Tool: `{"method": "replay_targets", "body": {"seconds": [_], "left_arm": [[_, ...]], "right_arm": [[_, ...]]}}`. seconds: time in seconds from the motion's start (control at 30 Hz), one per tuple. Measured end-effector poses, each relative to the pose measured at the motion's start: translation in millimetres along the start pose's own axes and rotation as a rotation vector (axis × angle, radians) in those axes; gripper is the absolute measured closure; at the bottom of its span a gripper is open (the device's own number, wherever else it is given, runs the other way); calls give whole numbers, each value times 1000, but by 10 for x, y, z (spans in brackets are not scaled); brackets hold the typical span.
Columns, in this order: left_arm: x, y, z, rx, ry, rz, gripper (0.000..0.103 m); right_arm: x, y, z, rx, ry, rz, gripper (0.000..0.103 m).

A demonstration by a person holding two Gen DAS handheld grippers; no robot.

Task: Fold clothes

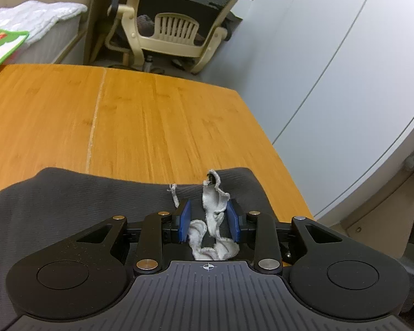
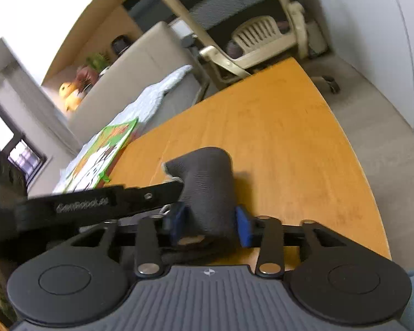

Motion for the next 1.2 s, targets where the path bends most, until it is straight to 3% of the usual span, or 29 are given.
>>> {"method": "replay_targets", "body": {"seconds": [0.13, 0.2, 0.3, 0.4, 0.47, 0.57, 0.63, 0.67, 0.7, 0.77, 0.87, 0.93, 0.97, 1.0, 1.07, 1.13, 1.2], "left_arm": [[-236, 221, 105, -66, -66, 32, 68], [-374, 333, 162, -95, -100, 47, 67], [-549, 385, 200, -118, -125, 30, 67], [-561, 314, 179, -118, -93, -25, 67], [-472, 300, 149, -121, -57, -24, 67], [-324, 370, 91, -159, -20, -36, 64], [-250, 450, 63, -195, -9, -44, 62], [-227, 491, 58, -213, -7, -46, 61], [-218, 511, 59, -219, -6, -47, 60], [-213, 523, 59, -224, -4, -51, 59], [-190, 523, 70, -220, -2, -50, 57], [-193, 538, 63, -221, -2, -56, 56], [-194, 549, 63, -222, -3, -61, 55], [-195, 560, 64, -223, -4, -67, 54], [-209, 592, 76, -221, -1, -76, 55], [-236, 613, 87, -213, 5, -54, 57], [-318, 614, 126, -218, -24, -65, 57]], "right_arm": [[-19, 345, 17, -244, -37, -84, 74], [2, 636, -88, -468, -72, -146, 74], [101, 977, -335, -743, -77, -172, 75], [199, 1164, -602, -957, -105, -235, 75], [232, 1247, -729, -1053, -121, -265, 75], [193, 1264, -731, -1049, -119, -258, 74], [125, 1183, -573, -926, -97, -212, 71], [91, 1123, -471, -832, -87, -183, 63], [58, 1057, -361, -725, -76, -151, 48], [96, 878, -219, -520, -48, -101, 32], [179, 599, -24, -213, -4, -31, 30], [313, 494, -14, -101, 24, -5, 30], [387, 448, -20, -53, 38, 6, 35], [421, 447, -19, -38, 37, 15, 49], [407, 475, 22, -71, 19, -5, 65], [371, 530, 62, -142, -8, -45, 68], [319, 698, 26, -326, -61, -144, 68]]}}
Point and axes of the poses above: each gripper's, at about its wrist camera, not at the fingertips, and x roughly the way its jaws point, y to its left, z to its top, the point moved 1 cm from there along x, roughly the way its jaws point, and after that the axes turned 7 degrees about x, right-handed, at the moved point
